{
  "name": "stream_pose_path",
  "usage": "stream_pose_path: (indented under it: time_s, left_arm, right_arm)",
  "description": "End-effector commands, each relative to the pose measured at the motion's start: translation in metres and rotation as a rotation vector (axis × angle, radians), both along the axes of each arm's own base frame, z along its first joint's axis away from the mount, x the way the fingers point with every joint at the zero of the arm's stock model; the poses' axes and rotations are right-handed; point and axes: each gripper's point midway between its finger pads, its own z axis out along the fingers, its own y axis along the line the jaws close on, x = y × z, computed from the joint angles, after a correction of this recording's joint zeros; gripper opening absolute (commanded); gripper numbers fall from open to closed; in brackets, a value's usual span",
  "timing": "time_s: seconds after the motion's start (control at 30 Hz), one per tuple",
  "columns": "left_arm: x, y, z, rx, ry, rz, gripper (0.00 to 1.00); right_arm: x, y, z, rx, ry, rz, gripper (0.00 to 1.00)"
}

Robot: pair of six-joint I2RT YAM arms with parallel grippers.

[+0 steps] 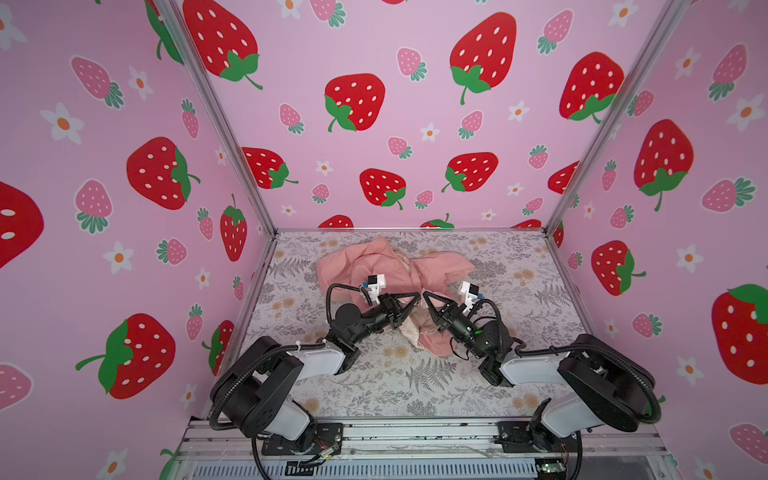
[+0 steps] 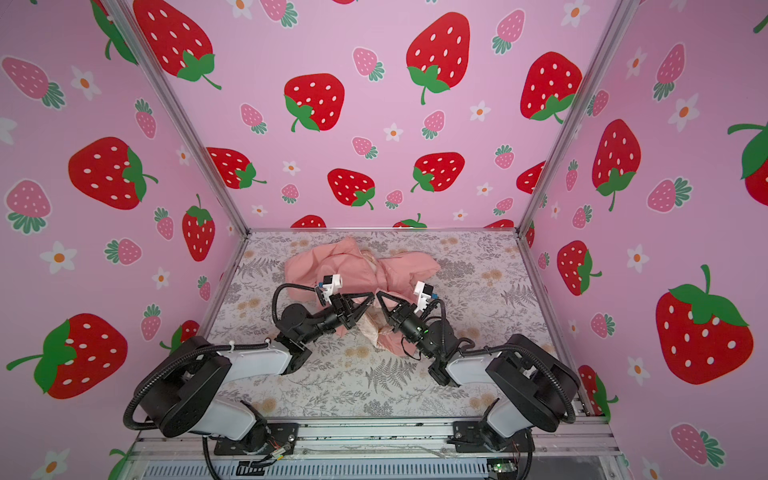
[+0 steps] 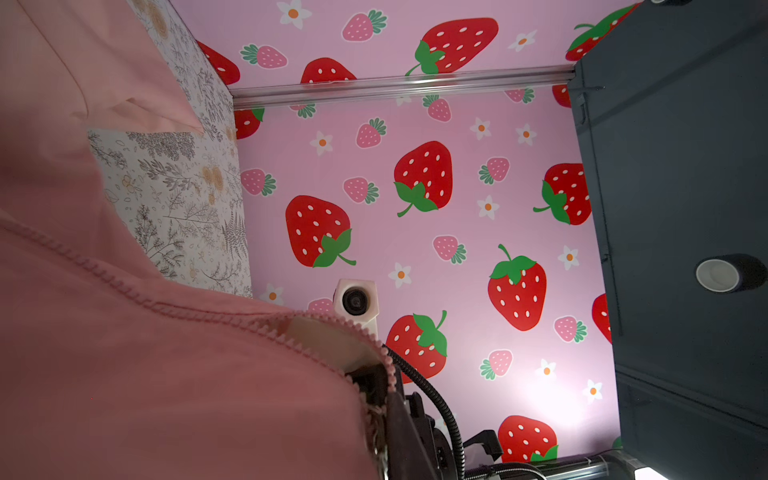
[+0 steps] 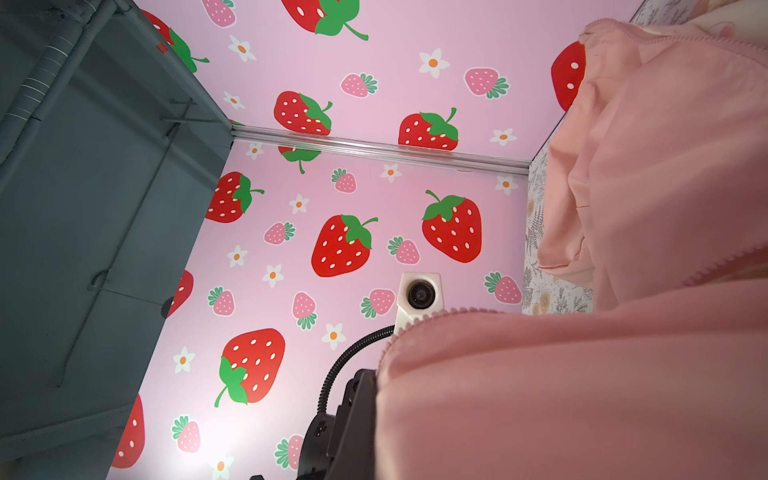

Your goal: Zip up the jacket

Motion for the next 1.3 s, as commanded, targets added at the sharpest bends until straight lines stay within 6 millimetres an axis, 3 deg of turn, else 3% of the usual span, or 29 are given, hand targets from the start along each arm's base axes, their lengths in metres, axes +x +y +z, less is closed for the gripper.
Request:
stream_pose_path:
  time_s: [0.0, 0.07, 0.3, 0.57, 1.1, 1.27]
  left_arm:
    - [-0.004, -0.005, 0.024, -0.055, -0.072, -0.031, 0.08]
    - [-0.003, -0.004, 0.023, -0.056, -0.069, -0.027, 0.01]
    - [-0.001, -0.004, 0.025, -0.073, -0.070, -0.021, 0.00]
    - [-0.003, -0.003, 0.037, -0.084, -0.107, -0.024, 0.00]
    - [-0.012, -0.003, 0.051, -0.064, -0.157, -0.039, 0.00]
    - [-0.015, -0.004, 0.055, -0.064, -0.176, -0.053, 0.00]
  right_arm:
    - [-0.007, -0.011, 0.032, 0.095, -0.082, -0.005, 0.00]
    - [-0.008, -0.011, 0.032, 0.094, -0.083, -0.004, 0.00]
    - [-0.011, -0.012, 0.032, 0.067, -0.095, 0.002, 0.00]
    - [-0.015, -0.017, 0.023, 0.041, -0.080, 0.001, 0.25]
    - [-0.027, -0.019, 0.027, -0.012, -0.125, 0.032, 0.23]
    - [-0.027, -0.009, 0.025, -0.047, -0.125, 0.063, 0.22]
